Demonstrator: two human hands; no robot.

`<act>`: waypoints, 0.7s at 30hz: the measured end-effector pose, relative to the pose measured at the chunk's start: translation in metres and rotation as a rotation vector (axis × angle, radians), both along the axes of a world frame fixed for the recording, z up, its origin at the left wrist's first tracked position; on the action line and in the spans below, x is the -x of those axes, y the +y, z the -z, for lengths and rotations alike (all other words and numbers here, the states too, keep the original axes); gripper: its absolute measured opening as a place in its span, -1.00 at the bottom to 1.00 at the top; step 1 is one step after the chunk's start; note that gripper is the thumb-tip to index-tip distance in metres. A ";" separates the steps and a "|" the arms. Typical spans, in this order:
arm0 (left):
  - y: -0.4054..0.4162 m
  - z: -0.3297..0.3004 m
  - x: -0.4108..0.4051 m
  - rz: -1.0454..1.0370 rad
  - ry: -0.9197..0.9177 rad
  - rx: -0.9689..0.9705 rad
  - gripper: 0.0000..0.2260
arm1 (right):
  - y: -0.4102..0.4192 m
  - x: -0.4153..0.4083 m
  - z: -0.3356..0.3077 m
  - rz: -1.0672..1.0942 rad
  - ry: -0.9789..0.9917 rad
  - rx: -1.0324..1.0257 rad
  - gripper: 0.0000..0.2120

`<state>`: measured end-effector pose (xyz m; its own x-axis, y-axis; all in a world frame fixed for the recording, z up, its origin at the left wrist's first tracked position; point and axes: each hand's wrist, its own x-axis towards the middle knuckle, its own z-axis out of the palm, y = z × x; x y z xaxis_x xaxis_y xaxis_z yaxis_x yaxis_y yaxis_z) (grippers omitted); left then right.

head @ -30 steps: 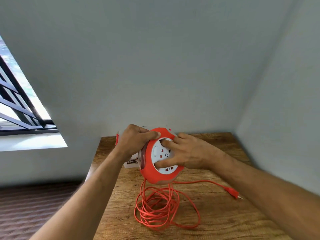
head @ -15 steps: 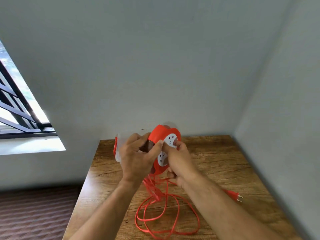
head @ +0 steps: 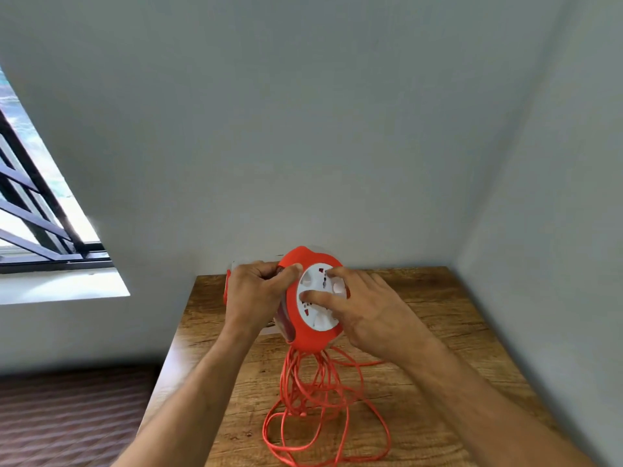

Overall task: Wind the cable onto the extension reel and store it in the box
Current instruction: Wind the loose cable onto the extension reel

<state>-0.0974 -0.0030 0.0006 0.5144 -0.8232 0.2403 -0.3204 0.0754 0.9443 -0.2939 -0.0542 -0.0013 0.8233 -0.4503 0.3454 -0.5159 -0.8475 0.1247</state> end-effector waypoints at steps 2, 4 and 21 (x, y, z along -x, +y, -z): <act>0.001 0.000 -0.003 0.012 0.014 -0.038 -0.66 | -0.003 0.002 0.001 -0.041 0.035 0.014 -0.54; 0.001 0.001 -0.008 0.034 0.034 -0.094 -0.65 | -0.008 0.007 0.002 -0.168 0.110 0.035 -0.54; -0.007 -0.006 0.003 0.102 -0.039 -0.160 -0.72 | -0.020 -0.002 0.004 -0.099 0.055 0.147 -0.46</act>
